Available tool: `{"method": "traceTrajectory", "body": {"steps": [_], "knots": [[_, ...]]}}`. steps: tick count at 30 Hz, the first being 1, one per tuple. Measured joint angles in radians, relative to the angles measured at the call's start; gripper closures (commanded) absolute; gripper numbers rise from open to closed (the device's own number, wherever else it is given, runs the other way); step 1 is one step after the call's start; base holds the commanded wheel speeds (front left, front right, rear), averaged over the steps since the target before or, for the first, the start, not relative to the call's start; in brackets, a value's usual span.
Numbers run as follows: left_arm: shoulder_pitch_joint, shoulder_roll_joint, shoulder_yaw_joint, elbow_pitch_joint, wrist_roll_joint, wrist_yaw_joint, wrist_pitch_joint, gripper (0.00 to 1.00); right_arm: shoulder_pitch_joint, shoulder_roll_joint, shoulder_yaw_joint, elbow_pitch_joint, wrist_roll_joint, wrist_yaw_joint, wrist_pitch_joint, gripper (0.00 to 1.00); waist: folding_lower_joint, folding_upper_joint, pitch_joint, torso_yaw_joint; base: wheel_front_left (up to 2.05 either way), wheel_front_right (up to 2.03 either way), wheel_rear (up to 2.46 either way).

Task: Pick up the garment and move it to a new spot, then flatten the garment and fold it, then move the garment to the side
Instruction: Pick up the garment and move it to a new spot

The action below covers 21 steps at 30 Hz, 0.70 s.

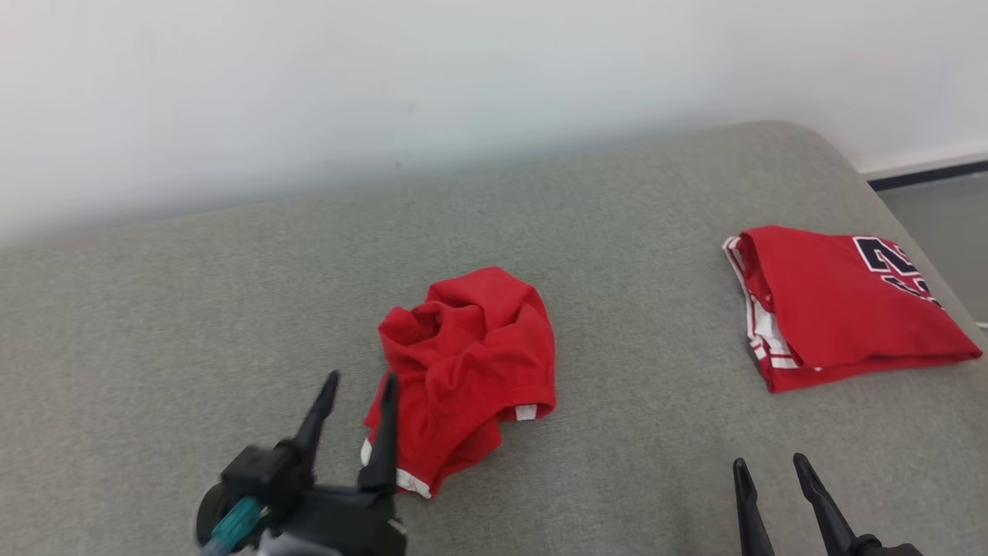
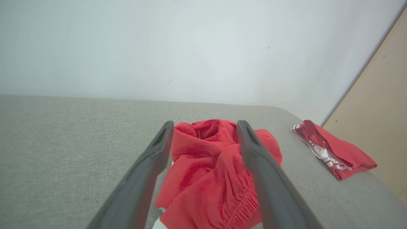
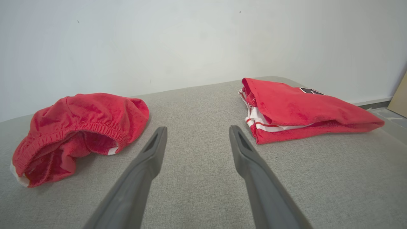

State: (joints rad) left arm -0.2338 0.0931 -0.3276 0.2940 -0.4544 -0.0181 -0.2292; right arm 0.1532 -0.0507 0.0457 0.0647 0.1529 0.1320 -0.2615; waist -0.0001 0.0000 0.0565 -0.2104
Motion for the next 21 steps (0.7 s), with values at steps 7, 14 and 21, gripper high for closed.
{"method": "traceTrajectory", "body": {"steps": [7, 14, 21], "knots": [[0.186, -0.003, 0.166, -0.222, 0.111, 0.054, -0.033, 0.0, 0.006, 0.0, -0.044, -0.008, 0.004, 0.0, 0.0, 0.0, -0.0001, 0.0, -0.029, 0.056, 0.0, 0.0, 0.0], [0.307, -0.028, 0.283, -0.274, 0.221, 0.018, -0.033, 0.0, 0.004, 0.0, -0.079, -0.001, 0.02, 0.0, 0.0, 0.0, 0.0, -0.0001, -0.047, 0.122, 0.0, 0.0, 0.0], [0.379, -0.036, 0.364, -0.215, 0.274, -0.008, -0.033, 0.0, 0.003, 0.0, -0.066, 0.007, 0.001, 0.0, 0.0, 0.0, -0.0001, 0.0, -0.07, 0.173, 0.0, 0.0, 0.0]]}}
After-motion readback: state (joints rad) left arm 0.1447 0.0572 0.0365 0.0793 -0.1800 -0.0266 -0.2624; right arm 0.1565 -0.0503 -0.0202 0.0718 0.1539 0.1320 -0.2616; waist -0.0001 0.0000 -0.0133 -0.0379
